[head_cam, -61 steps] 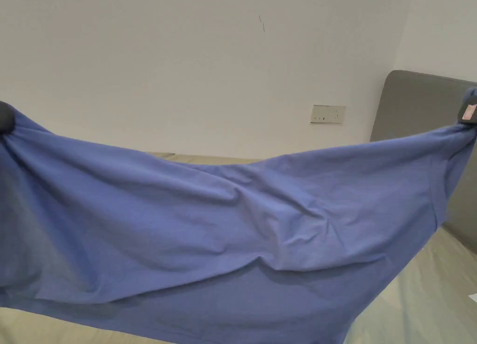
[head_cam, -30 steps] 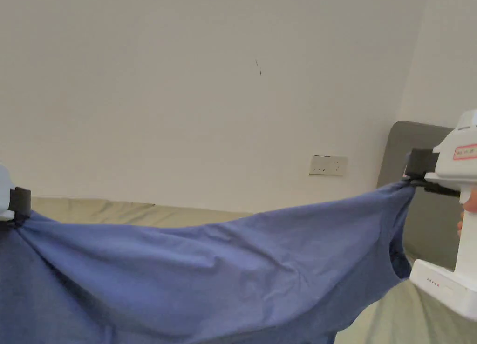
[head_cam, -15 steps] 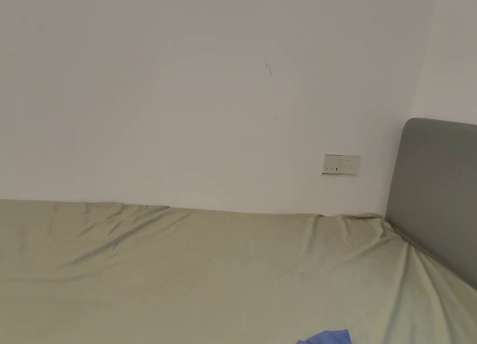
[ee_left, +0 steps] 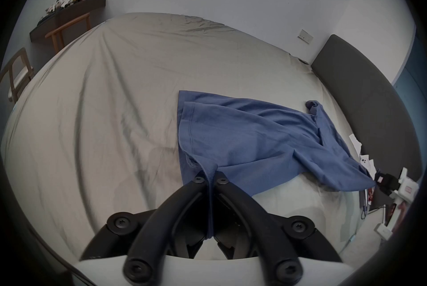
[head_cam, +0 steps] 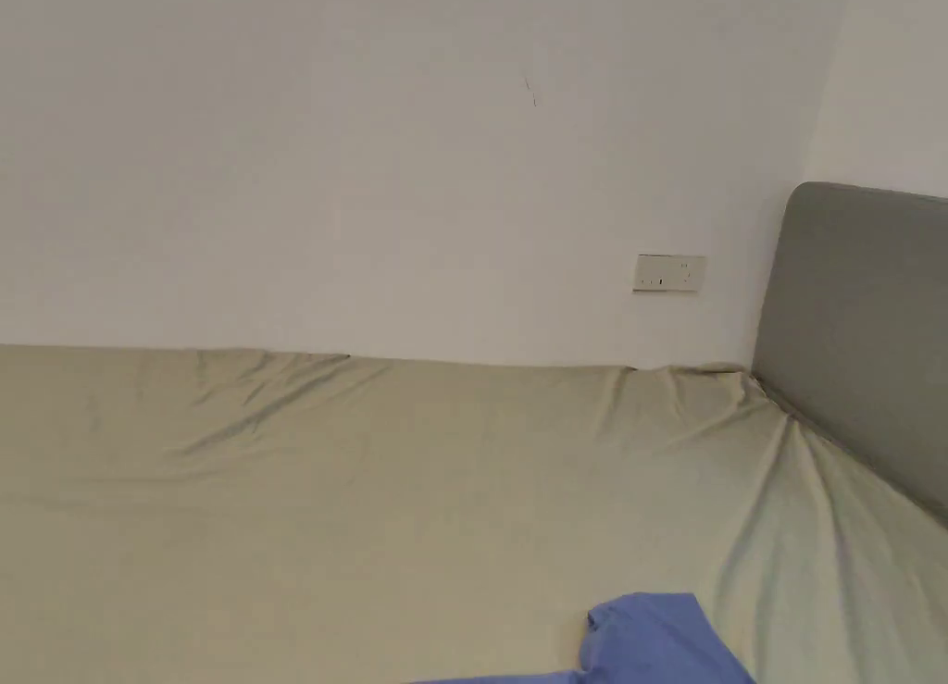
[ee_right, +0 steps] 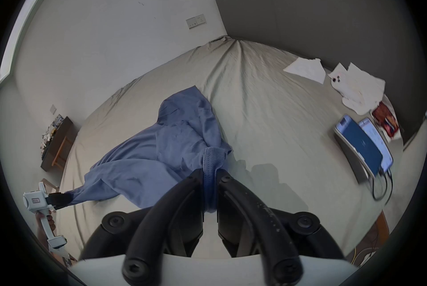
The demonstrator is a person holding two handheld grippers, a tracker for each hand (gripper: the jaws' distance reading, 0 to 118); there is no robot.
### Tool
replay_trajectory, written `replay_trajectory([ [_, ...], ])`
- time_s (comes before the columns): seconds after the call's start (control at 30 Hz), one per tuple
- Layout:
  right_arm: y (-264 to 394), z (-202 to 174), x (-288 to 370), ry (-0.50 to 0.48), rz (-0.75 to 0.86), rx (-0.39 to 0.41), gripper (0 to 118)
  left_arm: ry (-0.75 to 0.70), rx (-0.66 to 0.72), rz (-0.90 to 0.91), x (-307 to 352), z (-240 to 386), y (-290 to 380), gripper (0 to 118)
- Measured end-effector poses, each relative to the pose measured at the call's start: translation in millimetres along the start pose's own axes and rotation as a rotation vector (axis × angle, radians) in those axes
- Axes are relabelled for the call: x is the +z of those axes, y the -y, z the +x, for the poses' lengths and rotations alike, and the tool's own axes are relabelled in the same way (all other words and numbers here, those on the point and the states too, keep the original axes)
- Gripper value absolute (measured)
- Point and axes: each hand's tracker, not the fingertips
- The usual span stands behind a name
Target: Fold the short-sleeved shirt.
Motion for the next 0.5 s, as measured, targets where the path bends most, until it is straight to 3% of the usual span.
replay_trajectory([
  [0.17, 44, 12, 47, 0.033, 0.002, 0.007, 13, -0.006, 0.011, 0.002, 44, -16, 42, 2],
  [0.5, 133, 52, 91, 0.112, -0.095, -0.096, 13, -0.092, 0.039, -0.085, 81, -57, 138, 2],
])
